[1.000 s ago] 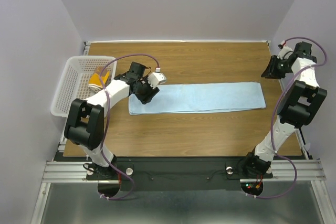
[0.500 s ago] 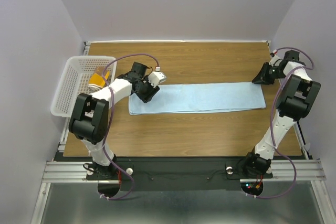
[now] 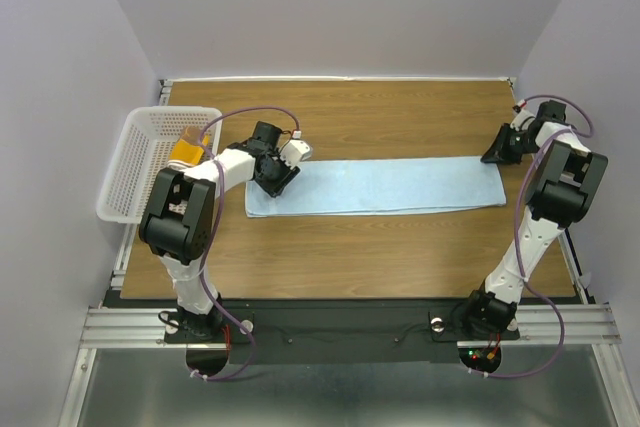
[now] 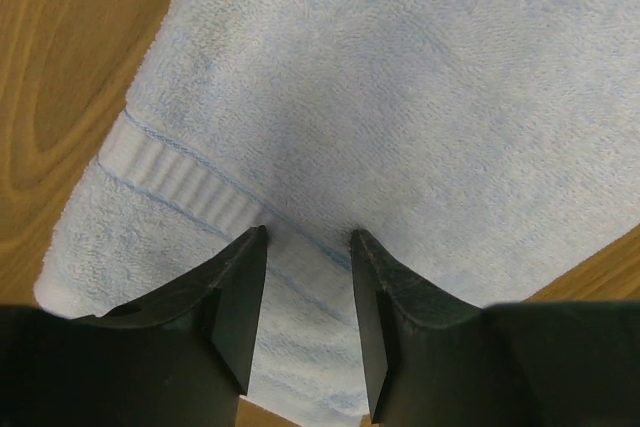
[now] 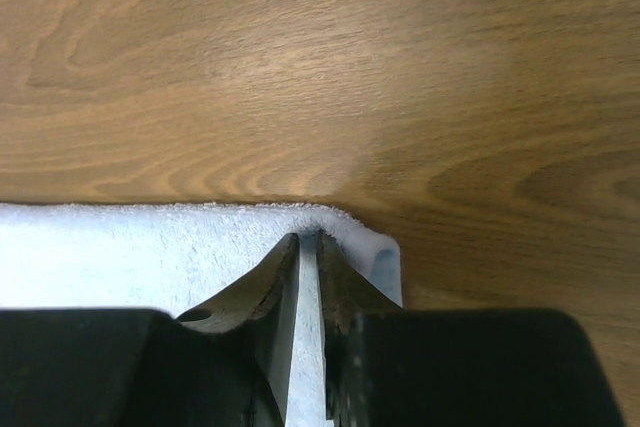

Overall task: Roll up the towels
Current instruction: Fold the towel

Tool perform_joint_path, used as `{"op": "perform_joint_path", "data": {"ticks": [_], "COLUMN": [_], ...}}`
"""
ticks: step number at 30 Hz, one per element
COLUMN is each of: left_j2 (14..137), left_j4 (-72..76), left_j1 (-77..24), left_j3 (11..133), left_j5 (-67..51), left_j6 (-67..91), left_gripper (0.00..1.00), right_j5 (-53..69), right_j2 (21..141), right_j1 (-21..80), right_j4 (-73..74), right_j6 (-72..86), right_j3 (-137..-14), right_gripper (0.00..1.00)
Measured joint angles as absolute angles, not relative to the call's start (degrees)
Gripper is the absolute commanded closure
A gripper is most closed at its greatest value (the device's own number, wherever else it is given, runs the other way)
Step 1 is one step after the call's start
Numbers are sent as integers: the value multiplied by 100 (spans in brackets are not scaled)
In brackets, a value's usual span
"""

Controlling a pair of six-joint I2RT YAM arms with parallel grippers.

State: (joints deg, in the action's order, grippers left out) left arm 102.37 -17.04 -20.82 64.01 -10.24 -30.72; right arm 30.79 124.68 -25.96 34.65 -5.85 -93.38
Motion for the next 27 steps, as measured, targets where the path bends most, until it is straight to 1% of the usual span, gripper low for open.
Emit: {"op": "perform_joint_path", "data": {"ticks": [6, 10, 14, 21, 27], "left_j2": [10248, 10250, 10250, 10259, 10280], "left_j4": [-1688, -1688, -1688, -1688, -1697], "left_j1": [-2047, -2045, -2045, -2045, -2043], "left_j3": [6414, 6414, 6414, 6420, 6455], "left_j5": [-993, -989, -987, -985, -976], "left_j6": [-3046, -3037, -3037, -3037, -3037], "left_gripper": [53, 53, 53, 54, 54], "right_j5": [2910, 2825, 2794, 2764, 2429], "right_j2": [12276, 11981, 11824, 11889, 12256], "right_j1": [-2598, -2617, -2624, -2624, -2624], "right_j4": [3437, 3441, 3444, 3492, 3494], "right_j6": [-690, -832, -967, -1107, -1280], "right_j3": [-9338, -9338, -9338, -9338, -9338], "right_gripper": [74, 74, 75, 78, 82]}}
